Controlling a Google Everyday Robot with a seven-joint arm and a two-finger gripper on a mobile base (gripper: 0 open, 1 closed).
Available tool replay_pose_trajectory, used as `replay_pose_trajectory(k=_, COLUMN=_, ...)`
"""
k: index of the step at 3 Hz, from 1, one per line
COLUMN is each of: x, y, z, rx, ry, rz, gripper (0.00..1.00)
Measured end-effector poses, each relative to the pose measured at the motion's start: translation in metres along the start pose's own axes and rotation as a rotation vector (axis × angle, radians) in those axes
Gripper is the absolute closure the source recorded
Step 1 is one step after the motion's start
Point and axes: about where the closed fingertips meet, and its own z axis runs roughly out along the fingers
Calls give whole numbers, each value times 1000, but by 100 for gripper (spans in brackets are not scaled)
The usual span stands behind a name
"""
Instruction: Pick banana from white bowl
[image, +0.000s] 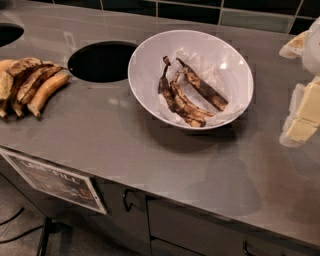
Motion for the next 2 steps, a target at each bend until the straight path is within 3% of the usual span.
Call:
replay_pose_trajectory(k=1, x=-7, y=-3, z=-2, rx=14, ry=-11, rz=-3, gripper=0)
replay_pose_trajectory(k=2, x=-37, y=-10, z=2, rx=9, ry=-33, rz=-21, gripper=0)
